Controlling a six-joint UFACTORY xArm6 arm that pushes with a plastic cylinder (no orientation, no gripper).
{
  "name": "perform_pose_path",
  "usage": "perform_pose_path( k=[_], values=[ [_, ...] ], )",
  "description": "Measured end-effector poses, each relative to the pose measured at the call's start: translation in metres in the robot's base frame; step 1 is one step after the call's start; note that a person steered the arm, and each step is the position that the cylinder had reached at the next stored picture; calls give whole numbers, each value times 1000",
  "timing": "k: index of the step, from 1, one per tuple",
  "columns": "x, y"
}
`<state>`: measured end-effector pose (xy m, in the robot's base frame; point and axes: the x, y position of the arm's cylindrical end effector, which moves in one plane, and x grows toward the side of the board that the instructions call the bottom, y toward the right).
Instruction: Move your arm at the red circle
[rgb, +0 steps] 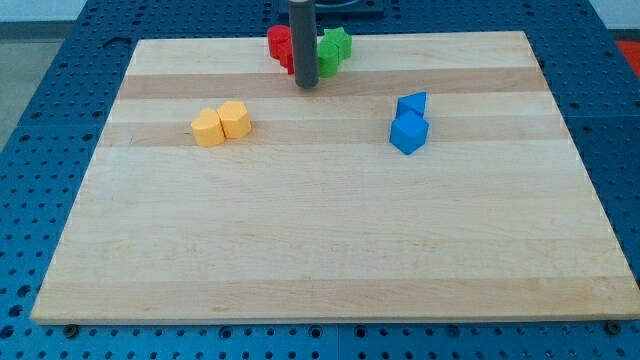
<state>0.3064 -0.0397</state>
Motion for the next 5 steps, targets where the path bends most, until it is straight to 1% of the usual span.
perform_pose_path(
  k=[1,2,3,4,5],
  values=[
    [20,-39],
    [5,-96],
    [-31,-139],
    [-70,-144],
    [-99,-138]
  ],
)
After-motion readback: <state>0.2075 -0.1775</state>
